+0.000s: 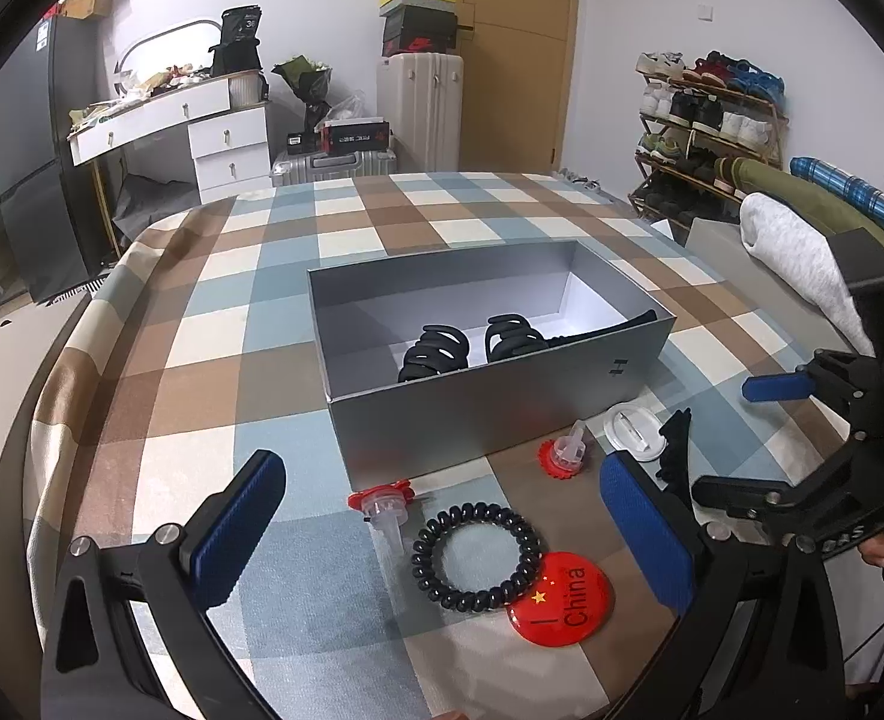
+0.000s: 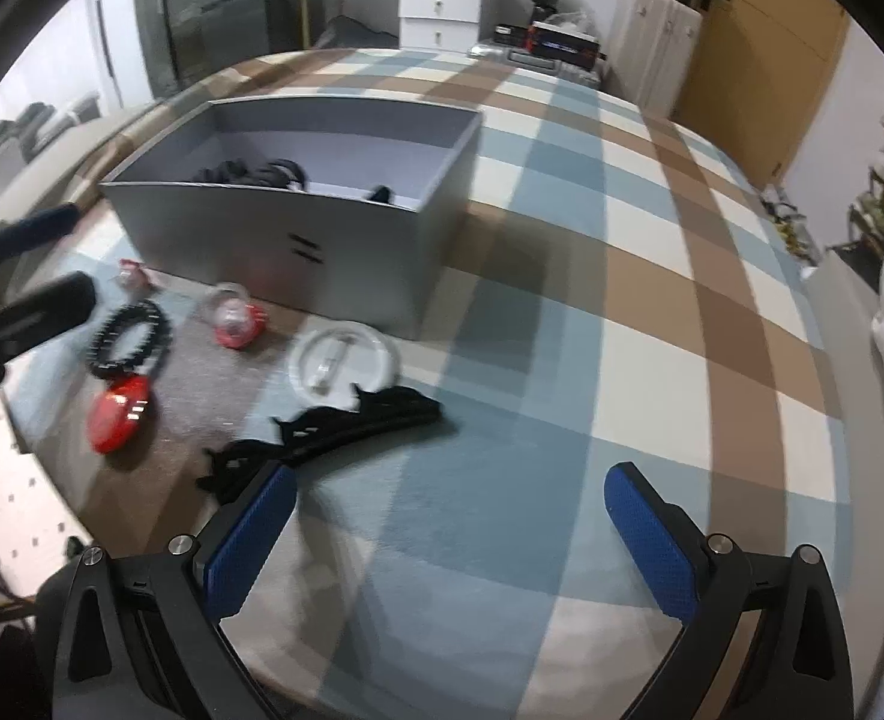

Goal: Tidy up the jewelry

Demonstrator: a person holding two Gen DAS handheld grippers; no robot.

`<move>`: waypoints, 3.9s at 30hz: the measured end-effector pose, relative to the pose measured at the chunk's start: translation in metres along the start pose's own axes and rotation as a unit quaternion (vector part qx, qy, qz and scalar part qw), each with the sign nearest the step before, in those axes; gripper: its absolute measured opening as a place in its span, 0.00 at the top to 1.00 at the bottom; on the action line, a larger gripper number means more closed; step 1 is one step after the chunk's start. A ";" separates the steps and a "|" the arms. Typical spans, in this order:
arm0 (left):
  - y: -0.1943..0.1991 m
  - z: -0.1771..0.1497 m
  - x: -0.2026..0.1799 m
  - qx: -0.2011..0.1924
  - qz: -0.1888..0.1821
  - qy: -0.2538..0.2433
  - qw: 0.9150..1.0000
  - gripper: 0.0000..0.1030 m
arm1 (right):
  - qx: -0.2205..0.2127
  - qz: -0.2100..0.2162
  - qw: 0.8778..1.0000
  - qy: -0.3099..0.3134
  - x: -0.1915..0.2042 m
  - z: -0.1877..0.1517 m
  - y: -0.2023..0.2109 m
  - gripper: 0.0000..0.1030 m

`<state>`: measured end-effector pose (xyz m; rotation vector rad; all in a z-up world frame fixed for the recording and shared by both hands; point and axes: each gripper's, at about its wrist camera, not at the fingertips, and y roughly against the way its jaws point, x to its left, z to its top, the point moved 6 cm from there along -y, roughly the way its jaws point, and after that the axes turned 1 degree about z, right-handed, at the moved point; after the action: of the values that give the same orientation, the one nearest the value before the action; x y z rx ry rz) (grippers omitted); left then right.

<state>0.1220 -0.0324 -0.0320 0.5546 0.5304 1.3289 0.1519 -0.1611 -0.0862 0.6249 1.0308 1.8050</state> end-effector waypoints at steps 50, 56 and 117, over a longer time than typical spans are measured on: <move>-0.009 -0.006 0.008 0.026 0.008 0.014 1.000 0.01 | -0.054 0.032 0.998 0.000 0.015 0.008 0.022 0.77; -0.013 -0.009 0.018 0.049 0.010 0.039 0.998 0.01 | -0.077 0.021 0.997 -0.012 0.004 0.014 0.036 0.77; 0.014 0.050 0.012 -0.038 -0.040 0.025 0.998 0.88 | -0.201 0.124 0.971 -0.035 0.028 0.062 0.076 0.77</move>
<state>0.1460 -0.0218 0.0139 0.4349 0.5361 1.2844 0.1509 -0.1282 0.0108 0.5767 0.5296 2.1174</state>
